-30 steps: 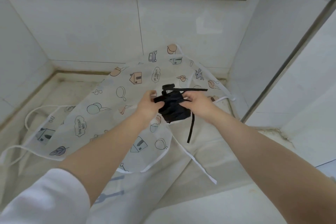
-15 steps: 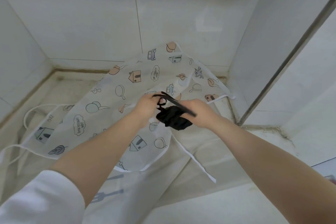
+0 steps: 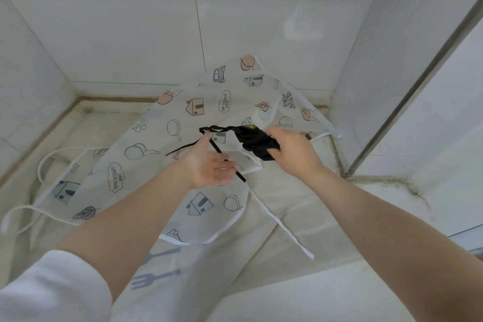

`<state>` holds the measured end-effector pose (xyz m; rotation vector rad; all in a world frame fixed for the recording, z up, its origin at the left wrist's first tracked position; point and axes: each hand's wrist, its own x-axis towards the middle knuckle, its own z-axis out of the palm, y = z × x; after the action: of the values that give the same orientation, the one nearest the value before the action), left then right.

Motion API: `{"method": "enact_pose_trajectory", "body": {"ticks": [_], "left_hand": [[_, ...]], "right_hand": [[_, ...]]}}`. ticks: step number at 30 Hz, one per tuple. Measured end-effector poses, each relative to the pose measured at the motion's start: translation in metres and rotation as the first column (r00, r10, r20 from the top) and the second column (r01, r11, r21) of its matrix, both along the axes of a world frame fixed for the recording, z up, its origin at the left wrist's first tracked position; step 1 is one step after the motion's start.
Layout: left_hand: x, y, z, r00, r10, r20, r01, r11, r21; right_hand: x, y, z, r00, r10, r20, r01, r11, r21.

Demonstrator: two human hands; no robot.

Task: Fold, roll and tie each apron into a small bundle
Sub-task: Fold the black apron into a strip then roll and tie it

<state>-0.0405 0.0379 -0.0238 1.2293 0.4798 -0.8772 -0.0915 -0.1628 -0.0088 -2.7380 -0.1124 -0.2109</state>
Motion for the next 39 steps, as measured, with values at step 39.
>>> {"method": "enact_pose_trajectory", "body": {"ticks": [39], "left_hand": [[-0.016, -0.042, 0.026, 0.404, -0.428, 0.809, -0.155, 0.839, 0.521]], "right_hand": [[0.006, 0.046, 0.041, 0.923, 0.133, -0.362, 0.383, -0.213, 0.899]]}}
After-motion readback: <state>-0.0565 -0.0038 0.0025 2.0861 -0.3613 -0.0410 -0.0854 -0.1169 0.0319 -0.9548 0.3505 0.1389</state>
